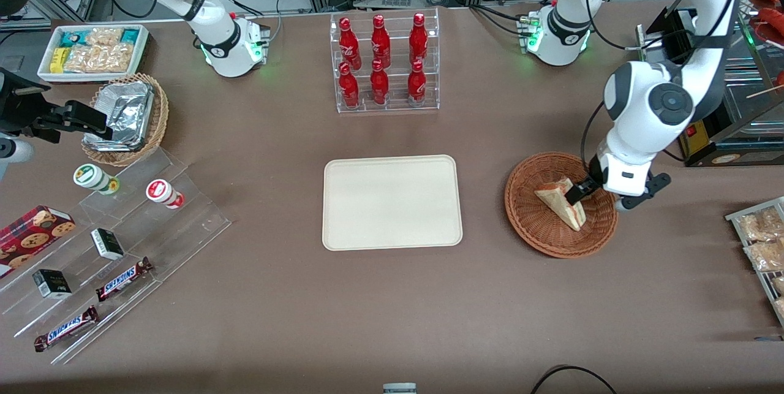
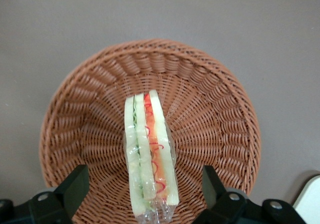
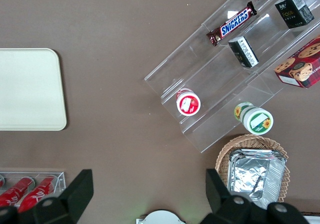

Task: Place sandwich from basket to tray
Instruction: 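Close the left gripper on the wrapped sandwich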

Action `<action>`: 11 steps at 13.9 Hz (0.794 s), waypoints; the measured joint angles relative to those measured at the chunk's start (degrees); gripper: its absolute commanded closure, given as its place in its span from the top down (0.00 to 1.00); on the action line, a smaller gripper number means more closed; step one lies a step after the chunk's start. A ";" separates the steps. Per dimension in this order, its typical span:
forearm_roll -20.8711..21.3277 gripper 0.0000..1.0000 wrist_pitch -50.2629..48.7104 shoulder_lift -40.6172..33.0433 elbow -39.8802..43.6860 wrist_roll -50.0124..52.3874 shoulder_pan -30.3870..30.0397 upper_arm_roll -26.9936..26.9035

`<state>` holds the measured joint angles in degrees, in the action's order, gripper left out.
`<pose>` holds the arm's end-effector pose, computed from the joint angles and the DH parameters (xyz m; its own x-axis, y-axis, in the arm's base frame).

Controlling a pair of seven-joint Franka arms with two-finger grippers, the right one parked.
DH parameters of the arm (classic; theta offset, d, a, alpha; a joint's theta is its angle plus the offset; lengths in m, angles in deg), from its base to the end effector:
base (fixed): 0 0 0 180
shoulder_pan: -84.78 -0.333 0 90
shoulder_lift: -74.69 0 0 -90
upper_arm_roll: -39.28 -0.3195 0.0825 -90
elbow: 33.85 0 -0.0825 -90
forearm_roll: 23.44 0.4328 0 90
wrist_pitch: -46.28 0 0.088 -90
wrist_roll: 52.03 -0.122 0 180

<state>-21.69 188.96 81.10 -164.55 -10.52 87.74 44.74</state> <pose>0.5659 -0.0840 0.2678 0.8458 0.5274 0.0798 0.5244 -0.8496 0.0570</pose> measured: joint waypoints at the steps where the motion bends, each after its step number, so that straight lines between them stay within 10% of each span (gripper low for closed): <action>1: 0.00 1.00 1.25 0.72 -0.55 1.07 0.05 0.13; 8: 0.00 0.92 4.99 5.52 -0.98 3.97 0.73 0.96; 11: 0.00 0.05 6.31 7.47 -0.98 3.98 1.02 0.97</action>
<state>-21.69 195.27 88.57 -165.54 -6.54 88.76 45.71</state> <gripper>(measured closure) 0.194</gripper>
